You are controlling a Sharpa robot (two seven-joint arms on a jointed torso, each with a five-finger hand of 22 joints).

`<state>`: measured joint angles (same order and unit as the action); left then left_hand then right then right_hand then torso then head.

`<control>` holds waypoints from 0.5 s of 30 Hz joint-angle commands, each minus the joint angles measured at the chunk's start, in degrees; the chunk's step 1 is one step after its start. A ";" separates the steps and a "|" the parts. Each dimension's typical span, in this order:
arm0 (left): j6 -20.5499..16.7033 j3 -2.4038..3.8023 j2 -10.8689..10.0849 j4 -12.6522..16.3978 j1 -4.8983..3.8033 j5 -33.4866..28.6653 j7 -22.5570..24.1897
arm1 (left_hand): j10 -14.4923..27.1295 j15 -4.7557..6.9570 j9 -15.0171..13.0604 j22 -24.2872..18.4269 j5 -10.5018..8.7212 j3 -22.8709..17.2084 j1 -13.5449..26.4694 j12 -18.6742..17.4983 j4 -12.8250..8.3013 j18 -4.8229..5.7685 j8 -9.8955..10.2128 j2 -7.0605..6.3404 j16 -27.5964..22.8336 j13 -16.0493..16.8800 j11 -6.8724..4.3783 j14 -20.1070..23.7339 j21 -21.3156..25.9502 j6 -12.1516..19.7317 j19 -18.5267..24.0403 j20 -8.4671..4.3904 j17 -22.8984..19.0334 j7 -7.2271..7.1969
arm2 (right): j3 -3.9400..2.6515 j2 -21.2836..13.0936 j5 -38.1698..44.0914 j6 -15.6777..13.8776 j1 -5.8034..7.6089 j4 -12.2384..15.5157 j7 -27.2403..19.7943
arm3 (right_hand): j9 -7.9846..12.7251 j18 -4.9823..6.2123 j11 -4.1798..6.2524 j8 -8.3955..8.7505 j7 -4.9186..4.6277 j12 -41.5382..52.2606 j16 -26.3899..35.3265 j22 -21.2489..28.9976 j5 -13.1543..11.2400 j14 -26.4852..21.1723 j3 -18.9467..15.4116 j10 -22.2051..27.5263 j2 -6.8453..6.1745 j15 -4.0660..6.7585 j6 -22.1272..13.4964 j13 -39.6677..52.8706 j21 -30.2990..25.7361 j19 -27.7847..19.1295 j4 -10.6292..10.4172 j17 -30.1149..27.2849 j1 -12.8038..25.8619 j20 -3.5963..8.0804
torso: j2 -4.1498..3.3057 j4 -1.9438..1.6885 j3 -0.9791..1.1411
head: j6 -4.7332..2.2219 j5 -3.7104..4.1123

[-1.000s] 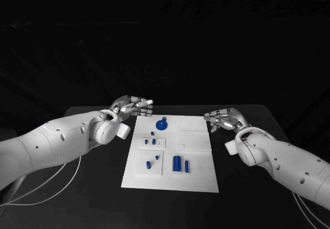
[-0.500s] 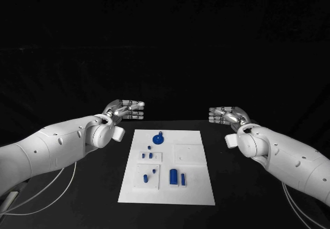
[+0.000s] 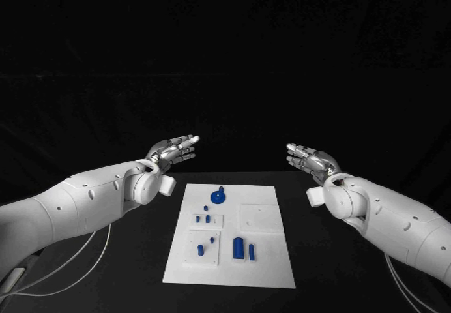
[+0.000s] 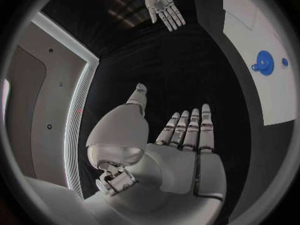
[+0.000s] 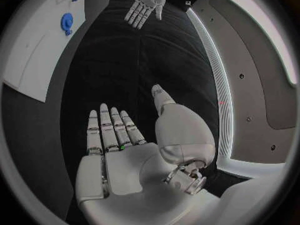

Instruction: Assemble the parts on the task board

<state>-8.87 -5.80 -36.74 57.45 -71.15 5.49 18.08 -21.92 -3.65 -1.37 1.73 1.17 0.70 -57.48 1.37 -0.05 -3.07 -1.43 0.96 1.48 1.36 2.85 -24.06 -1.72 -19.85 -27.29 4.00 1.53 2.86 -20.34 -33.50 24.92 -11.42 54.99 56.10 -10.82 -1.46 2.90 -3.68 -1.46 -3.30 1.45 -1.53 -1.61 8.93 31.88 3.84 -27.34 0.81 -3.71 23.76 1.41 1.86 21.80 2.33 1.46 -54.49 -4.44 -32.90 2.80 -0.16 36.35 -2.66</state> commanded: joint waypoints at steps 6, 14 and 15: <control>-9.46 1.45 -1.90 8.20 2.71 -1.48 3.29 | 21.92 3.65 1.37 -1.73 -1.17 -0.70 57.48 -1.37 0.05 3.07 1.43 -0.96 -1.48 -1.36 -2.85 24.06 1.72 19.85 27.29 -4.00 -1.53 -2.86 | 4.98 -2.74 -6.77 -8.87 1.37 8.75 -5.38 | 1.46 -2.90 3.68 1.46 3.30 -1.45 1.53 1.61 -8.93 -31.88 -3.84 27.34 -0.81 3.71 -23.76 -1.41 -1.86 -21.80 -2.33 -1.46 54.49 4.44 | 1.68 -2.73 0.16 | -1.92 2.59; -24.18 3.93 -5.35 22.07 7.44 -3.77 8.09 | 21.92 3.65 1.37 -1.73 -1.17 -0.70 57.48 -1.37 0.05 3.07 1.43 -0.96 -1.48 -1.36 -2.85 24.06 1.72 19.85 27.29 -4.00 -1.53 -2.86 | 13.93 -7.66 -17.35 -22.76 3.58 23.38 -13.30 | 1.46 -2.90 3.68 1.46 3.30 -1.45 1.53 1.61 -8.93 -31.88 -3.84 27.34 -0.81 3.71 -23.76 -1.41 -1.86 -21.80 -2.33 -1.46 54.49 4.44 | 1.72 -2.80 0.16 | -1.97 2.66; -25.71 4.19 -5.71 23.51 7.93 -4.01 8.59 | 21.92 3.65 1.37 -1.73 -1.17 -0.70 57.48 -1.37 0.05 3.07 1.43 -0.96 -1.48 -1.36 -2.85 24.06 1.72 19.85 27.29 -4.00 -1.53 -2.86 | 14.84 -8.16 -18.42 -24.17 3.81 24.86 -14.11 | 1.46 -2.90 3.68 1.46 3.30 -1.45 1.53 1.61 -8.93 -31.88 -3.84 27.34 -0.81 3.71 -23.76 -1.41 -1.86 -21.80 -2.33 -1.46 54.49 4.44 | 1.72 -2.80 0.16 | -1.97 2.66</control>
<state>-25.40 -1.72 -42.27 80.01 -63.39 3.33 22.35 -1.70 -0.11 -0.15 0.18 0.27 0.39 -4.95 0.42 -0.04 -0.86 -0.38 0.10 0.39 0.15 0.04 -1.79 -0.30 -1.50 -2.02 0.18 0.14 0.19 -5.30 -41.45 12.98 -27.24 58.66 80.05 -18.99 -0.14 0.78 -0.18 -0.31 -0.07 0.36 -0.43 -0.17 0.66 2.19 0.57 -2.02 0.04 -0.29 1.81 0.13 0.44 1.62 0.16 0.16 -4.15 -0.32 -31.26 0.10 -0.01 34.39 -0.02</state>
